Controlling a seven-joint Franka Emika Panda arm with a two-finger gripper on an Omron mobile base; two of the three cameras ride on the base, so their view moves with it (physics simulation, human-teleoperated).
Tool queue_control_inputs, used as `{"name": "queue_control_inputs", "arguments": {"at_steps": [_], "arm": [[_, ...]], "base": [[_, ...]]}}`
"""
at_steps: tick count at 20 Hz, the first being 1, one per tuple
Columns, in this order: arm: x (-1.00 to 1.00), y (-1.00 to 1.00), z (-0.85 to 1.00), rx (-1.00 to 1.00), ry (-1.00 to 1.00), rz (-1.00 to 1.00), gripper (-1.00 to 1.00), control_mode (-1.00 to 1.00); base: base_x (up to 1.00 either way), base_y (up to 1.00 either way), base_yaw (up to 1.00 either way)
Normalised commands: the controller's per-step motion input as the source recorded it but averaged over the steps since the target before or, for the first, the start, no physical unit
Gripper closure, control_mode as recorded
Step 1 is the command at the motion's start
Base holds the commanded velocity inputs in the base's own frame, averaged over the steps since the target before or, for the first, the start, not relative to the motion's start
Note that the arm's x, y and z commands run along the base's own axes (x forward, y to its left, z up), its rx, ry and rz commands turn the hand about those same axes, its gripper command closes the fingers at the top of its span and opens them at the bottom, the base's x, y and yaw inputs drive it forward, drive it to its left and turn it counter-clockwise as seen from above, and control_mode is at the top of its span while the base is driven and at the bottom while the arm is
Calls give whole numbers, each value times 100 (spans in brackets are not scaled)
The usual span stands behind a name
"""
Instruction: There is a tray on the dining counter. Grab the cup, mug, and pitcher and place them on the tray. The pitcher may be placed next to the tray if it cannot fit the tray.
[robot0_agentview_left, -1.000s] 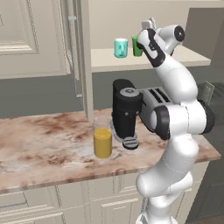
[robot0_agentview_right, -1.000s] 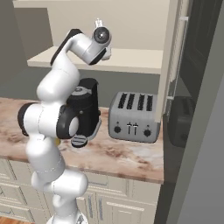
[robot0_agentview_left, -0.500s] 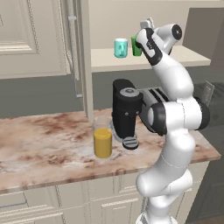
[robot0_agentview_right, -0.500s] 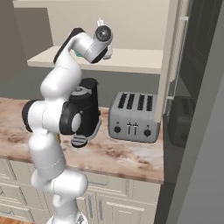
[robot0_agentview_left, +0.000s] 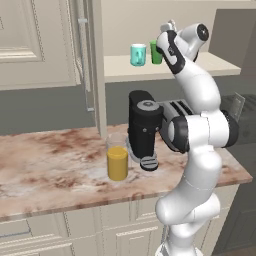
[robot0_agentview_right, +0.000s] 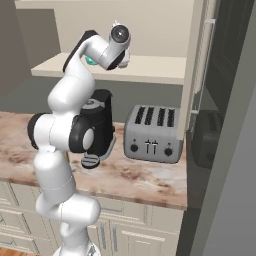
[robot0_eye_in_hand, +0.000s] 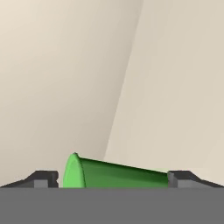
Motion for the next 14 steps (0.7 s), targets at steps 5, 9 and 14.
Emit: {"name": "queue_control_inputs", "arguments": {"at_steps": [5,9,14], "arm": [[0,0,-13,0,4,0,-100,-100],[0,2,-19,0,0,0,-100,-100],[0,6,-24,0,0,0,-100,-100]], "base": [[0,0,0],[0,0,0],[0,0,0]]}}
